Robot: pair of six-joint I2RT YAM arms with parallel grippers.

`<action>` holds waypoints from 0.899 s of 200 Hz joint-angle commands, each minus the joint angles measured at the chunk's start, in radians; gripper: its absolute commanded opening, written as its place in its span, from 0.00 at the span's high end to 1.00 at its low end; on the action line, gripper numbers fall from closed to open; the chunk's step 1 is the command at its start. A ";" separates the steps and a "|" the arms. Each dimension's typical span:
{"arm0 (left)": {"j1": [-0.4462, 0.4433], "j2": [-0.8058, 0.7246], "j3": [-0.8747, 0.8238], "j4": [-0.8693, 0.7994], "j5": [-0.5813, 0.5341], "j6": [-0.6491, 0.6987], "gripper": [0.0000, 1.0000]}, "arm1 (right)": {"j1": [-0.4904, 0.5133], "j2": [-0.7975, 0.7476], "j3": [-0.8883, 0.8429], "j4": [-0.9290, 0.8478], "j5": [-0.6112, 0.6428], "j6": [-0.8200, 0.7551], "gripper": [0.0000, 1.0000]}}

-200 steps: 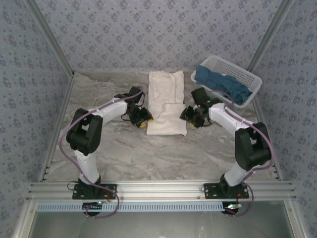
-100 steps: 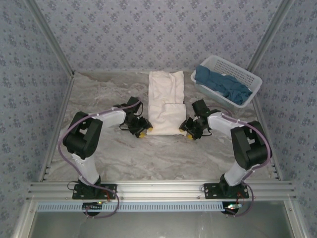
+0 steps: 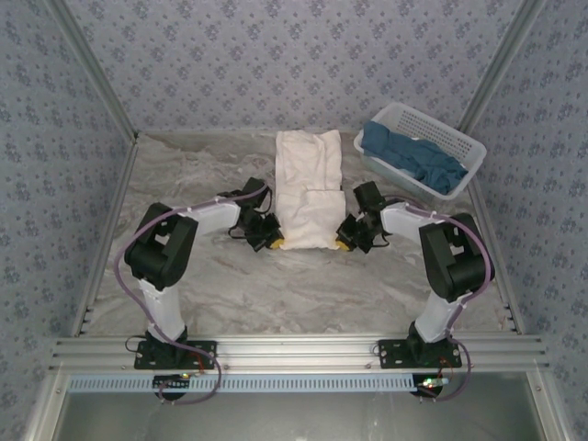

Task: Fold and stack the t-shirts

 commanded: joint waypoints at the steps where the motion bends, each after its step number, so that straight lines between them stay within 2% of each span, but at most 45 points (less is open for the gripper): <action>1: -0.005 -0.032 0.014 -0.057 -0.010 0.044 1.00 | 0.009 -0.034 0.033 -0.020 0.038 -0.010 1.00; 60: -0.032 -0.247 -0.077 -0.186 0.056 0.164 1.00 | 0.071 -0.267 0.004 -0.271 0.036 -0.081 1.00; 100: -0.091 -0.491 -0.190 -0.289 0.110 0.175 1.00 | 0.141 -0.486 -0.030 -0.498 -0.030 -0.137 1.00; 121: -0.137 -0.651 -0.235 -0.326 0.101 0.118 1.00 | 0.174 -0.608 -0.024 -0.594 -0.069 -0.106 1.00; 146: -0.187 -0.841 -0.288 -0.303 0.105 -0.034 1.00 | 0.225 -0.713 0.010 -0.672 -0.103 -0.026 1.00; 180: -0.189 -0.973 -0.252 -0.303 0.037 -0.167 1.00 | 0.245 -0.728 0.120 -0.718 -0.129 0.061 1.00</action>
